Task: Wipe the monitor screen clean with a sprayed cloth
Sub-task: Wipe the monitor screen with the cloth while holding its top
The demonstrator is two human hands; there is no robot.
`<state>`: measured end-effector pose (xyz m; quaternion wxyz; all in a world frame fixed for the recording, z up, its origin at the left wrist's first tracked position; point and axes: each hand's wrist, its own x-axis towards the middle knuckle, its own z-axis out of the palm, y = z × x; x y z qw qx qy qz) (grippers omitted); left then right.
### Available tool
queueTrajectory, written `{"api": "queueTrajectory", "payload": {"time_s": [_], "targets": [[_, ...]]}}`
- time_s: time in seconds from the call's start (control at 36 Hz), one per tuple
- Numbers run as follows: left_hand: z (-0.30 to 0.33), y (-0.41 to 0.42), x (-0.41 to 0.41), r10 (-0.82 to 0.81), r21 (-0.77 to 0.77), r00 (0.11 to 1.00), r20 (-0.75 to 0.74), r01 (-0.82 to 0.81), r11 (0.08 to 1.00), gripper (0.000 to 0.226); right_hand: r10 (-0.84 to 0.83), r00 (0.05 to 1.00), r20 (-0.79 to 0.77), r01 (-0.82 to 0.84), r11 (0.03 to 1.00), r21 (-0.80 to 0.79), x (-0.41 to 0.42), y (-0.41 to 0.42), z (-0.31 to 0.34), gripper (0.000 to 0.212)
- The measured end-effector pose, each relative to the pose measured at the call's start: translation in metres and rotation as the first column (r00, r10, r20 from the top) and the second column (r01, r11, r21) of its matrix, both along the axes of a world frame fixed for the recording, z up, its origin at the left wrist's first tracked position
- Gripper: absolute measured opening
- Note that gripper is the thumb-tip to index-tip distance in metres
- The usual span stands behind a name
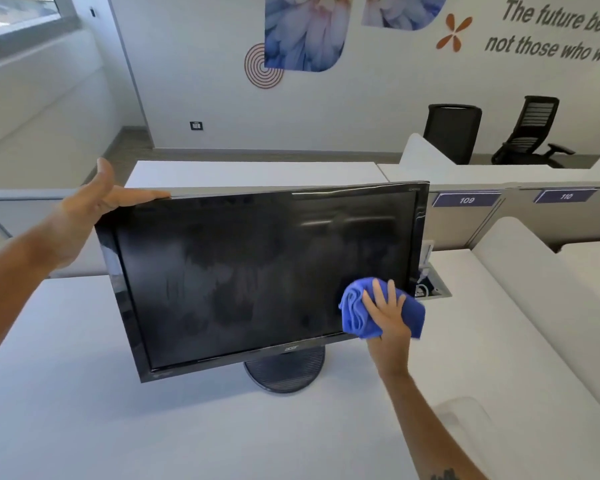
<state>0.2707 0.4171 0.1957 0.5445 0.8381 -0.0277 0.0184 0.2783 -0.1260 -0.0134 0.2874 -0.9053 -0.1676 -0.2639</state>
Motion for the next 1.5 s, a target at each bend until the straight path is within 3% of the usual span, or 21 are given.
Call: {"api": "queueTrajectory", "payload": {"time_s": [0.11,0.19,0.28,0.44,0.58,0.67,0.81,0.89,0.94,1.11,1.22,1.39,1.5], "targets": [[-0.003,0.007,0.007,-0.031,0.028,0.999,-0.029,0.032,0.999,0.102,-0.027,0.994,-0.11,0.04,0.992,0.118,-0.027,-0.001,-0.021,0.061],[-0.007,0.015,0.012,-0.031,0.028,0.998,-0.047,0.033,0.999,0.103,0.036,0.986,-0.164,0.018,0.95,0.312,-0.019,0.001,-0.004,0.051],[-0.012,0.02,0.015,-0.013,0.011,0.993,-0.12,0.015,1.0,0.105,0.033,0.993,-0.117,0.018,0.91,0.415,0.006,0.004,0.033,0.044],[-0.012,0.017,0.015,0.001,0.006,0.994,-0.111,-0.001,1.0,0.098,-0.052,0.99,0.128,-0.004,0.917,0.4,0.073,0.013,0.115,0.057],[-0.009,0.012,0.007,0.004,-0.012,0.995,-0.1,-0.006,1.0,0.099,-0.174,0.969,0.177,0.119,0.952,0.282,0.096,0.014,0.126,0.064],[-0.008,0.011,0.006,-0.017,0.004,0.997,-0.071,0.017,1.0,0.097,-0.272,0.955,0.114,0.241,0.943,0.231,0.082,0.012,0.098,0.072],[-0.009,0.012,0.012,-0.029,0.066,0.999,0.031,0.027,0.997,0.093,-0.368,0.916,-0.158,0.4,0.848,0.347,0.029,0.008,0.029,0.079],[-0.011,0.015,0.015,0.004,0.08,1.0,0.002,-0.004,0.997,0.094,-0.363,0.865,-0.346,0.489,0.765,0.42,-0.004,0.013,-0.005,0.078],[-0.014,0.016,0.015,0.062,0.067,0.997,-0.043,-0.059,0.996,0.092,-0.366,0.849,-0.381,0.514,0.742,0.431,-0.015,0.016,-0.014,0.078],[-0.01,0.011,0.015,0.02,0.07,0.999,-0.048,-0.017,0.997,0.093,-0.401,0.87,-0.289,0.49,0.772,0.405,0.015,0.014,0.022,0.073],[-0.008,0.01,0.013,0.007,0.058,0.999,-0.043,-0.005,0.998,0.09,-0.407,0.896,-0.177,0.442,0.854,0.273,0.057,0.012,0.068,0.073],[-0.012,0.015,0.014,0.03,0.023,0.998,-0.059,-0.028,0.999,0.09,-0.315,0.948,-0.041,0.302,0.855,0.421,0.094,0.015,0.11,0.07],[-0.008,0.011,0.009,0.04,0.032,0.997,-0.071,-0.038,0.999,0.091,-0.282,0.958,0.044,0.248,0.899,0.362,0.075,0.015,0.086,0.079]]}}
